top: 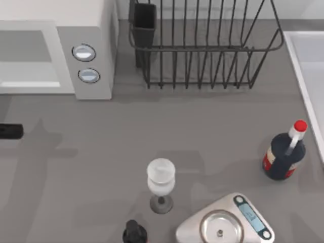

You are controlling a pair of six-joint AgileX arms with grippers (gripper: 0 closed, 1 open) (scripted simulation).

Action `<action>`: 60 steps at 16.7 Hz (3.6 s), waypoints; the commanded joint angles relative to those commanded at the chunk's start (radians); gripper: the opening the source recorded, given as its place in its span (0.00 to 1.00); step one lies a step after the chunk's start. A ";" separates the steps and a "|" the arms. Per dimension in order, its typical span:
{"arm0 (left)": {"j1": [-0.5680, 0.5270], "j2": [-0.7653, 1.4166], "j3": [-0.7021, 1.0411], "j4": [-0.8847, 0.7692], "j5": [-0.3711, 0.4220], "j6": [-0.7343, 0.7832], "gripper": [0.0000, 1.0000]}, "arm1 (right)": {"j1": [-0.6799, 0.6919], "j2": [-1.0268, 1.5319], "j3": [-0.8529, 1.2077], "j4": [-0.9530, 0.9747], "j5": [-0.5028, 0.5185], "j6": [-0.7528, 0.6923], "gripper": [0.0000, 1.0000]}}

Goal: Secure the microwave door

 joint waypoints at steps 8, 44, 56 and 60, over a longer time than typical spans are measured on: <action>0.552 0.591 0.525 -0.415 0.384 0.392 0.00 | 0.000 0.000 0.000 0.000 0.000 0.000 1.00; 1.149 1.228 0.709 -0.479 0.829 0.778 0.00 | 0.000 0.000 0.000 0.000 0.000 0.000 1.00; 1.038 1.021 0.439 -0.354 0.775 0.648 0.00 | 0.000 0.000 0.000 0.000 0.000 0.000 1.00; 0.930 0.908 0.340 -0.316 0.712 0.547 0.00 | 0.000 0.000 0.000 0.000 0.000 0.000 1.00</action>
